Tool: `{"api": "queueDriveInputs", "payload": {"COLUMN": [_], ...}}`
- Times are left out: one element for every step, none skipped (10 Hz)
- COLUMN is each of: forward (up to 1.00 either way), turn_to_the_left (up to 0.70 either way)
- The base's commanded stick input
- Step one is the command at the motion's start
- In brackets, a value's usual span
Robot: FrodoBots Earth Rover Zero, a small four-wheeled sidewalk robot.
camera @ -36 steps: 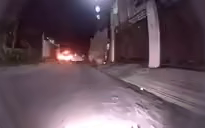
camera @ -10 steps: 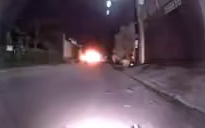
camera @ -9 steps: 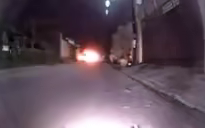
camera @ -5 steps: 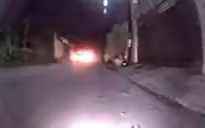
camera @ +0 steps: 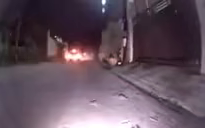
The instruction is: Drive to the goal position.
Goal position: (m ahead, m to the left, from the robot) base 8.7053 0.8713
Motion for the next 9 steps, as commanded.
{"api": "queueDriveInputs", "payload": {"forward": [0.70, 0.70, 0.70, 0.70, 0.70, 0.70, 0.70, 0.70, 0.70], "turn_to_the_left": [0.00, 0.00, 0.00, 0.00, 0.00, 0.00, 0.00, 0.00, 0.00]}}
